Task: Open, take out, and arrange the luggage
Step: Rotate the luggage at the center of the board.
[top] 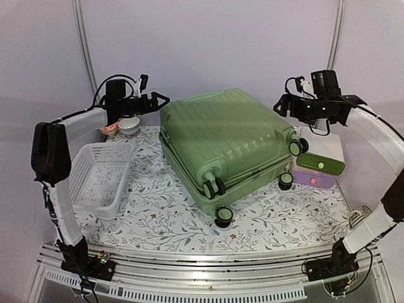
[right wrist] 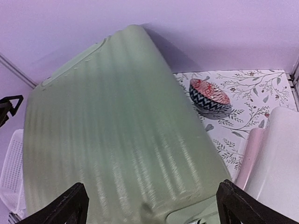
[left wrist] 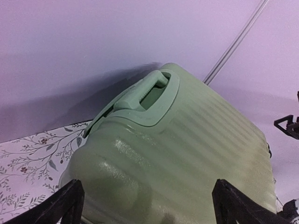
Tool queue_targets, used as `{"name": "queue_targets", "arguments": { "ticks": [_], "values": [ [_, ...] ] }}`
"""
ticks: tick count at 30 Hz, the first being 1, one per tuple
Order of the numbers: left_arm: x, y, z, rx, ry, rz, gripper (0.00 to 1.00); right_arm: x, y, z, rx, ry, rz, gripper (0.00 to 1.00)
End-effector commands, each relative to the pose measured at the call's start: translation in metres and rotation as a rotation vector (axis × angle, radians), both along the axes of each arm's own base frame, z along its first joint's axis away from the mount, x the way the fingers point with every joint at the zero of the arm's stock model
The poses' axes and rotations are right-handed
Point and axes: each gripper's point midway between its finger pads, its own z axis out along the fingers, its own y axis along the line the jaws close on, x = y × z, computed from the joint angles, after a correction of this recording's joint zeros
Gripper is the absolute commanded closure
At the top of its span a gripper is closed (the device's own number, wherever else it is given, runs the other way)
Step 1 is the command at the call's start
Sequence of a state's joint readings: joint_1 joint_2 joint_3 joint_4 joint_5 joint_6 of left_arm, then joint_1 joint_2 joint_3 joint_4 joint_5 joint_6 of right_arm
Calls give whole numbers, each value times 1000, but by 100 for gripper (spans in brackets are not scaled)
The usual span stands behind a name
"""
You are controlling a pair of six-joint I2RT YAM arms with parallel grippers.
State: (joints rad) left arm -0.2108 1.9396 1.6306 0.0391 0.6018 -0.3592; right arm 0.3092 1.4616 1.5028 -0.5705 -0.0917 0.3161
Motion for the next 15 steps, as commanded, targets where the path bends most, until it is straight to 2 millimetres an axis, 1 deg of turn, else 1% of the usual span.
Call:
{"name": "queue_targets", "arguments": {
  "ticks": [1,3,4,6,8,9,11,15],
  "values": [
    [12,-21,-21,-47,48,-131,3,30,-20,-14,-34,39,-7,3],
    [22,-26,-34,-56,84,-133,4,42,-23,-23,-33,66,-3,3],
    [26,-29,-35,-61,88,-145,4,47,-23,-30,-33,83,7,3],
    [28,-39,-41,-75,95,-181,4,56,-21,-45,-34,123,28,4],
    [29,-51,-44,-88,93,-230,4,61,-14,-55,-32,154,63,6],
    [25,-59,-47,-97,101,-267,4,62,-10,-63,-27,172,85,7],
    [22,-70,-55,-109,115,-321,5,60,-3,-69,-9,184,126,7],
    [17,-82,-62,-130,129,-393,6,55,10,-79,33,194,198,7]
  ]
}}
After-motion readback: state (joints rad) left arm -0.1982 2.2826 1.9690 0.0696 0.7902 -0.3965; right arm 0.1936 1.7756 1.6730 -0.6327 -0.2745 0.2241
